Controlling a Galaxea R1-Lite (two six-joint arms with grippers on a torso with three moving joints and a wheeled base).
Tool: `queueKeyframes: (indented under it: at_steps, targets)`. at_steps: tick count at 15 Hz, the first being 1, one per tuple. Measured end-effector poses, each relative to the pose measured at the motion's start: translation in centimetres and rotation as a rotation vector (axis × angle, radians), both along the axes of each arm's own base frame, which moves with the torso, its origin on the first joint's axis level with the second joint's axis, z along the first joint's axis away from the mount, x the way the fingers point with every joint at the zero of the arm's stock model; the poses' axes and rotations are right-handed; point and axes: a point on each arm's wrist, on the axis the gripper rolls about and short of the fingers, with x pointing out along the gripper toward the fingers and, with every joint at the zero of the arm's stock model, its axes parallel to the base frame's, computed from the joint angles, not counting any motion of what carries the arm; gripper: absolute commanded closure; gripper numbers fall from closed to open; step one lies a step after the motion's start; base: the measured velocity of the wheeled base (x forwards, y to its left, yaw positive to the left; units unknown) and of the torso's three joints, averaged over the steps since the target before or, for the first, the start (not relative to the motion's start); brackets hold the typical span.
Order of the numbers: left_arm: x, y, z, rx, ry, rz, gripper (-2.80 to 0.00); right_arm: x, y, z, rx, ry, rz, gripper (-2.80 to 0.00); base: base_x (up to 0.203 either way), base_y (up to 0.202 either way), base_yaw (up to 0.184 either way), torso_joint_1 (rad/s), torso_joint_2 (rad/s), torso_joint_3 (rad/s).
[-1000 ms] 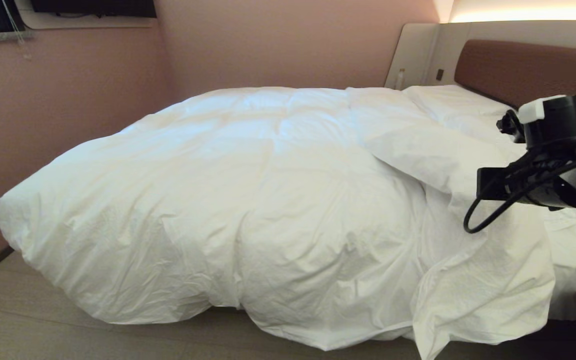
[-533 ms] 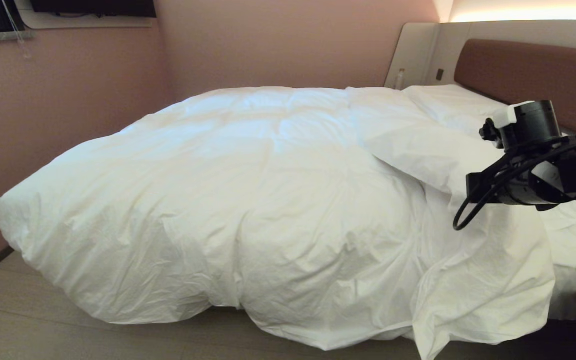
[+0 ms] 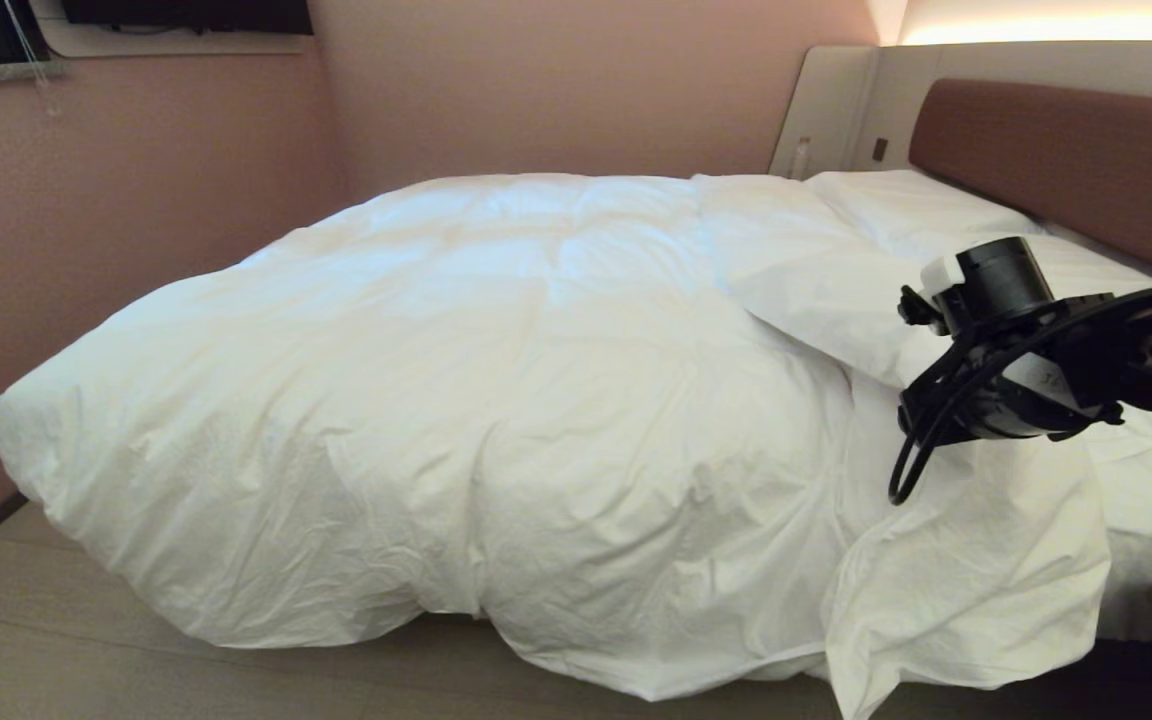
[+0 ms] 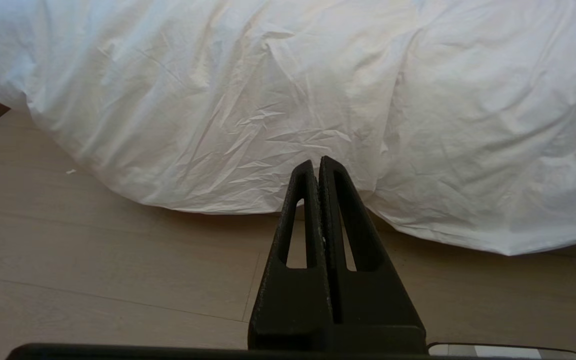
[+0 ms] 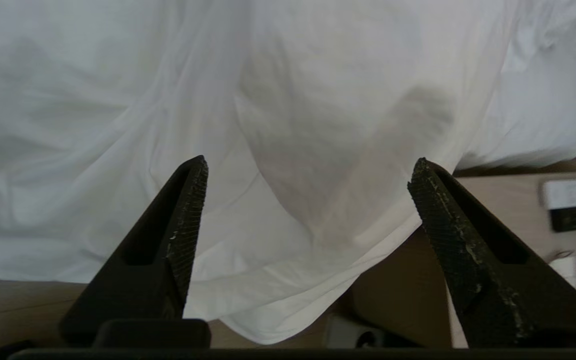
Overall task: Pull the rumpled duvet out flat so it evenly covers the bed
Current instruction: Flatten the corners of the folded blanket
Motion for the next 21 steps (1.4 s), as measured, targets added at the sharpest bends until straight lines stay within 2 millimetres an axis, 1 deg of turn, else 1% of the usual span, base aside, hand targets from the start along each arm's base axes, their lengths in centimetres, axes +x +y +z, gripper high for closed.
queueKeyframes:
  at_steps: [6, 12, 15, 18, 21]
  targets:
    - [0.0, 0.0, 0.0, 0.0, 0.0, 0.0, 0.0, 3.9, 1.3, -1.2, -0.152, 0.01, -0.023, -2.8, 0.0, 0.0, 0.0, 0.0, 0.0, 0.0]
    - [0.0, 0.0, 0.0, 0.0, 0.0, 0.0, 0.0, 7.6, 1.8, -3.2, -0.245, 0.007, -0.136, -2.8, 0.0, 0.0, 0.0, 0.0, 0.0, 0.0]
    - [0.0, 0.0, 0.0, 0.0, 0.0, 0.001, 0.0, 8.4, 1.7, -3.2, -0.294, -0.012, -0.194, -2.8, 0.0, 0.0, 0.0, 0.0, 0.0, 0.0]
    - [0.0, 0.0, 0.0, 0.0, 0.0, 0.0, 0.0, 8.8, 1.8, -2.5, -0.348, -0.032, -0.243, -2.8, 0.0, 0.0, 0.0, 0.0, 0.0, 0.0]
    - [0.0, 0.0, 0.0, 0.0, 0.0, 0.0, 0.0, 9.2, 1.5, -2.8, -0.389, -0.022, -0.277, -2.8, 0.0, 0.0, 0.0, 0.0, 0.0, 0.0]
